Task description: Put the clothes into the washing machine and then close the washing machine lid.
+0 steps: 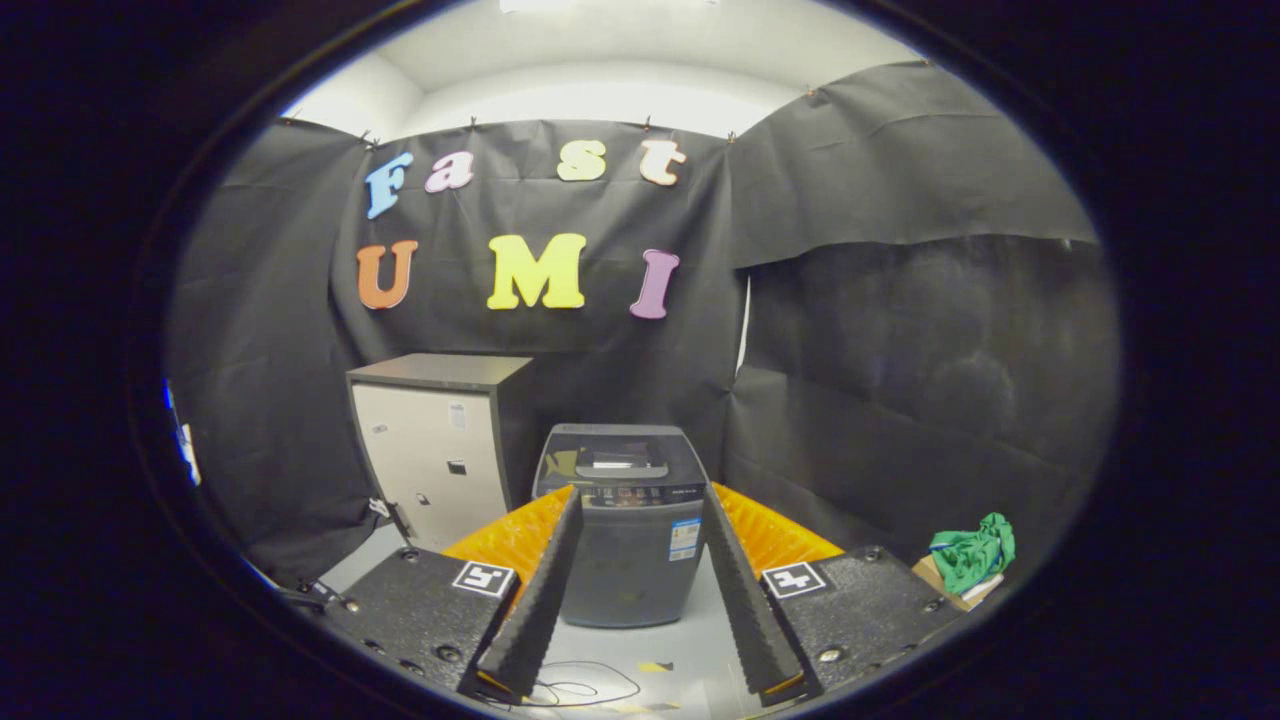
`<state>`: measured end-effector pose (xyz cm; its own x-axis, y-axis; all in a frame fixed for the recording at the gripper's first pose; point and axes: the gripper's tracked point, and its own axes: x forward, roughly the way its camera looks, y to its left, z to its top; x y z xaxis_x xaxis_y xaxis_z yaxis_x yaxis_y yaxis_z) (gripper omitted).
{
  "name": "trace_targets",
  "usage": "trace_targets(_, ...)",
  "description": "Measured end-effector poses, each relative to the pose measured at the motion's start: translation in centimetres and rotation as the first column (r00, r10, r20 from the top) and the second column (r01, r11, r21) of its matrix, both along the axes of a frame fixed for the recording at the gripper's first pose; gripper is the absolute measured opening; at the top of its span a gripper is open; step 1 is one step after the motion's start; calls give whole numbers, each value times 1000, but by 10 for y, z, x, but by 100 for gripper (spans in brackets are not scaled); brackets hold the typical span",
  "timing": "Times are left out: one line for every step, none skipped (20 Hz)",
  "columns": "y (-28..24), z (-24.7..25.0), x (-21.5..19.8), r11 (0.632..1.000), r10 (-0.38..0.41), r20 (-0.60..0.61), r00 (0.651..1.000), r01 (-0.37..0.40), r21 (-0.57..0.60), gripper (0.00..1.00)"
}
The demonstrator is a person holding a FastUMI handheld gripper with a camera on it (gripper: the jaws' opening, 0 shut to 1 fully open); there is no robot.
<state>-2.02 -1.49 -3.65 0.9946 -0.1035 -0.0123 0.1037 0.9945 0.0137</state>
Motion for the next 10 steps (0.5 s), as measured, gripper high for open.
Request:
trace_targets(-1, -4, 1, 1000, -2, -9, 1000, 2, 12, 76)
trace_targets(-3, -6, 2, 1000, 2, -10, 1000, -2, 28, 77)
trace_targets(-4, -7, 3, 999, 4, -14, 1000, -3, 34, 77)
trace_targets(-6, -9, 4, 999, 4, -12, 1000, -4, 31, 77)
trace_targets(-7, -11, 7, 1000, 1, -13, 1000, -1, 27, 77)
trace_targets(-6, -11, 7, 1000, 5, -14, 1000, -5, 25, 77)
trace_targets(-6, -12, 8, 1000, 5, -14, 1000, -5, 23, 77)
trace_targets(-7, -13, 7, 1000, 6, -14, 1000, -5, 22, 77)
trace_targets(-7, -14, 6, 1000, 9, -13, 1000, -8, 27, 77)
trace_targets(-8, -13, 7, 999, 7, -11, 1000, -6, 31, 77)
